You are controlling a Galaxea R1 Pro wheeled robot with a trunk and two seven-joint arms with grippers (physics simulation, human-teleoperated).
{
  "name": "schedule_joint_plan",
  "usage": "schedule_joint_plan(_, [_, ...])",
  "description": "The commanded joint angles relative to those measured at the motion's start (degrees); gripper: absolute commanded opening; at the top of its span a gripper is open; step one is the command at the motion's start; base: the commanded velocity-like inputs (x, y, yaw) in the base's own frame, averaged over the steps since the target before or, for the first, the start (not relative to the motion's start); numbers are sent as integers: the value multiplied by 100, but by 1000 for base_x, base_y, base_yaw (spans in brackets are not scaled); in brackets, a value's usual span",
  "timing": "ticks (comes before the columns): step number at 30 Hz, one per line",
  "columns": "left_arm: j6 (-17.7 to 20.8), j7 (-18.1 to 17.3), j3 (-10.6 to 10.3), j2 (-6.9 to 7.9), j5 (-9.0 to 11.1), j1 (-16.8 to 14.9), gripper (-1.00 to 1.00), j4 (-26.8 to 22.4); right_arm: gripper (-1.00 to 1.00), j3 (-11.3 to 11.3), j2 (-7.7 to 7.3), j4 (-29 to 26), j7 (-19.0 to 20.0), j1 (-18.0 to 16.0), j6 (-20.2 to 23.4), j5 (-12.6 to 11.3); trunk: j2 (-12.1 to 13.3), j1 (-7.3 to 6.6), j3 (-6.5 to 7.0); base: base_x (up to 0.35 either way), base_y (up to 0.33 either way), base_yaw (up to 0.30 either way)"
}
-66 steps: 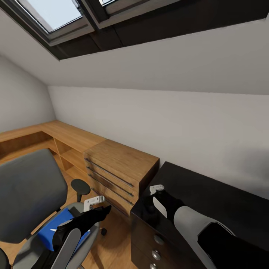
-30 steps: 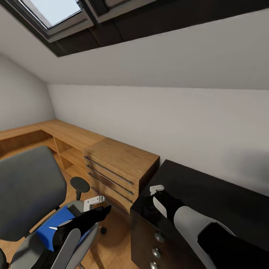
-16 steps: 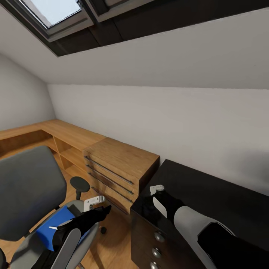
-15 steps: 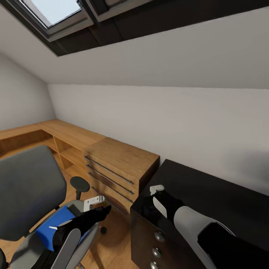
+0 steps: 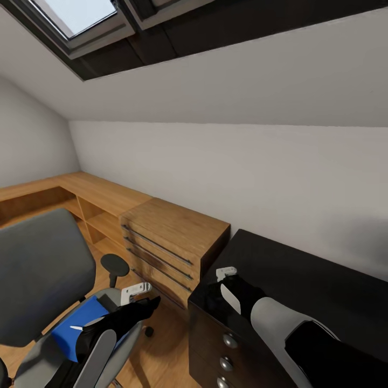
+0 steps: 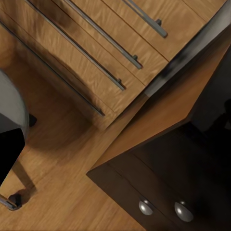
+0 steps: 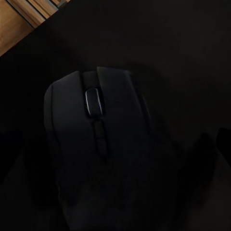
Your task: In the bedroom, organize the workspace by keeping the computer under the desk, ensuring the monitor is on the desk, placing the keyboard on the desk next to the monitor, placing the mouse on the desk next to the keyboard, moving the folder from the swivel chair onto the desk next to the mouse, stacking the notebook on top of the folder with the pen on top of the notebook, and positioning the swivel chair next to the desk.
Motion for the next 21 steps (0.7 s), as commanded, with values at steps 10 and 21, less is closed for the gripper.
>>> schedule_joint_plan(10, [7,61,-10,5,61,-5,100,-4,100,49,1,-10,-40,-3,26,-56,-4,0,-6,0,0,0])
schedule_joint_plan(21, [7,61,-10,5,61,-5,100,-5,-100,53,7,-10,-30,-3,21,-52,-4,0,-6,0,0,0])
